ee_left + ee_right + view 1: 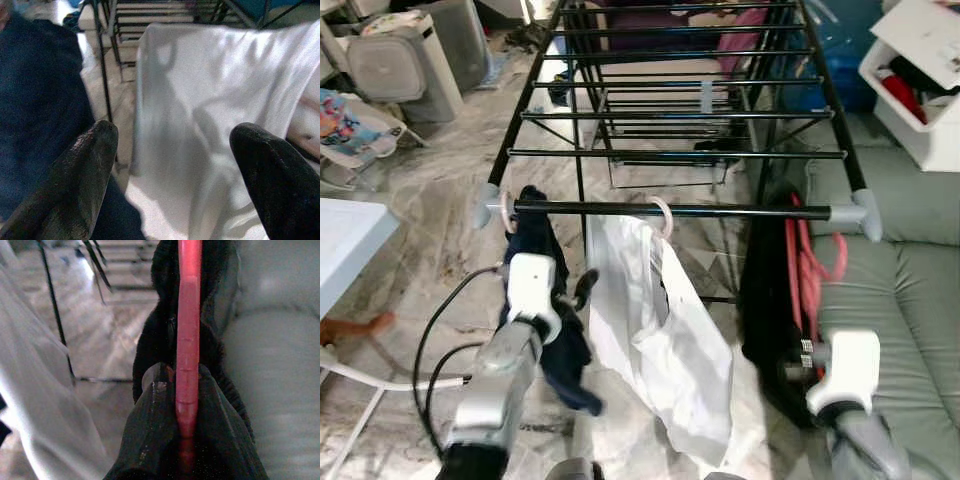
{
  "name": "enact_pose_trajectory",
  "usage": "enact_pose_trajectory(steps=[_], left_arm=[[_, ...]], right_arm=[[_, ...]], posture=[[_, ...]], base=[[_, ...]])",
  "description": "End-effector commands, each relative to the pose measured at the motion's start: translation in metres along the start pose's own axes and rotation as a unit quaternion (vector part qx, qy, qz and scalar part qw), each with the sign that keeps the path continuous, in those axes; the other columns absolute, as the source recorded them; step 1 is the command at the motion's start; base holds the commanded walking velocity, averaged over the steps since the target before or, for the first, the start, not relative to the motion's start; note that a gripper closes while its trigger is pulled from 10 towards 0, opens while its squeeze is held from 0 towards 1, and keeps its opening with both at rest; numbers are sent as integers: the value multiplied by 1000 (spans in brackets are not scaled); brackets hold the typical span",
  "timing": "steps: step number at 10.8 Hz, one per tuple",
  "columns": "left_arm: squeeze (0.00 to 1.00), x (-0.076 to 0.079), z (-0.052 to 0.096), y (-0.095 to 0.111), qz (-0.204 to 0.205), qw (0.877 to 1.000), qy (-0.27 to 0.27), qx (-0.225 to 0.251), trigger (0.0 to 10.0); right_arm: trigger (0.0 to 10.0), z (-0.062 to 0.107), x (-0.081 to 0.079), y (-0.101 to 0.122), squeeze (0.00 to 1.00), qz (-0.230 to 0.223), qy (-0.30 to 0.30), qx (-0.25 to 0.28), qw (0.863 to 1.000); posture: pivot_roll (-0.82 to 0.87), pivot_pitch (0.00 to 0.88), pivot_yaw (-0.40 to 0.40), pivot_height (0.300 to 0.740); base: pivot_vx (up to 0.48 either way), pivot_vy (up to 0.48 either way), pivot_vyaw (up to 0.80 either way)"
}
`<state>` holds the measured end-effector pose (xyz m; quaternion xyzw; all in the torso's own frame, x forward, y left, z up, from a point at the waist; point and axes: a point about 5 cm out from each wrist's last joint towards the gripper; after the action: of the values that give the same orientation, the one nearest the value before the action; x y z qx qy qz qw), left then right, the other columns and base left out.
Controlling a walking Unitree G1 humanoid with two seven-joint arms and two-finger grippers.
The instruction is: Hang hanger
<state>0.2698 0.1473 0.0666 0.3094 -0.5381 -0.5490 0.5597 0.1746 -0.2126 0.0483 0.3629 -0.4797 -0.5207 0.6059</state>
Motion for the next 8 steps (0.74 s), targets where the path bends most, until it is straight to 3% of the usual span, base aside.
enact_pose_trajectory(steps=[1, 4, 8], left_arm=[[0, -3, 2, -1, -9, 1000, 7, -1, 10000], [0, 5, -3, -5, -8, 1000, -4, -5, 10000], [0, 5, -3, -9, -7, 1000, -4, -9, 10000]], right_arm=[[10000, 0, 4, 5, 0, 3, -14, 11, 1000], [10000, -13, 8, 7, 0, -3, -31, 13, 999], [10000, -18, 12, 8, 0, -2, -37, 12, 999]], posture=[[-92, 0, 82, 740], [-97, 0, 84, 740], [-100, 0, 78, 740]], base=[[0, 0, 0], [-280, 0, 0], [-312, 0, 0]])
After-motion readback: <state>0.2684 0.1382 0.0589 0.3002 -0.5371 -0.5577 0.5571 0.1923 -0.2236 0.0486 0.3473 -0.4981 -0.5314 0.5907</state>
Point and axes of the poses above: a point about 5 cm out from each wrist's last joint towards the gripper, its own z axis pointing back from the gripper into the wrist, its own y axis along the axis of the wrist's last joint, x = y × z, and after that the axes turned 11 degrees about z, right-handed
